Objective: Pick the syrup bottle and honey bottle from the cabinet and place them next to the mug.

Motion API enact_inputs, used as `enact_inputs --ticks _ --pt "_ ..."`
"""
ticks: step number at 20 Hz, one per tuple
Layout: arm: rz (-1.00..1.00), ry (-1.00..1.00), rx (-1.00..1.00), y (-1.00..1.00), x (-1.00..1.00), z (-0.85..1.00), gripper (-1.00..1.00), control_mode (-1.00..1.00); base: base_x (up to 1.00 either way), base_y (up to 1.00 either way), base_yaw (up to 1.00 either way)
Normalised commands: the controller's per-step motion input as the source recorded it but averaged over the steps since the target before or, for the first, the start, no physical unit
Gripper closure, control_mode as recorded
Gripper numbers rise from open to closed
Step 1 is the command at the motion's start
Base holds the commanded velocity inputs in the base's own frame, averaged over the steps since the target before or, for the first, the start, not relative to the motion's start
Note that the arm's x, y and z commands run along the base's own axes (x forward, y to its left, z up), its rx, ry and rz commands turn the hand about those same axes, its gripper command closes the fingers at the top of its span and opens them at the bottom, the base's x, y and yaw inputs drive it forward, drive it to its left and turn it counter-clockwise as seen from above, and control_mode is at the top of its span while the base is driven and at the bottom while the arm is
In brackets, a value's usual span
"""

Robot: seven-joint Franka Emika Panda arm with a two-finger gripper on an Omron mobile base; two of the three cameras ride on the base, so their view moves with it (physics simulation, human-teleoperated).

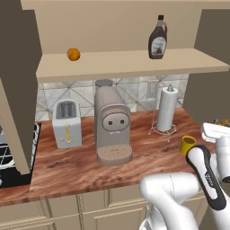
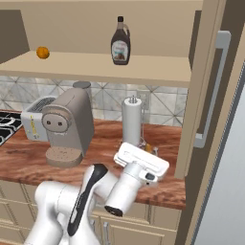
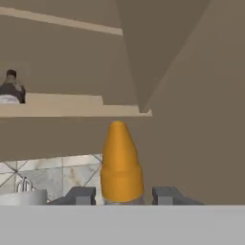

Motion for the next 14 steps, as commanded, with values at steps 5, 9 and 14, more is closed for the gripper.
enact_inputs --ticks 5,9,14 --pt "-0.01 0.26 -0.22 -0.82 0.04 -0.92 1.0 -1.0 0.0 0.0 0.0" --pt "0.0 0.05 0.0 -0.08 0.0 -0.07 1.0 -1.0 0.0 0.0 0.0" --pt "0.0 0.0 0.0 0.0 0.0 0.0 1.0 -1.0 0.0 0.0 0.0"
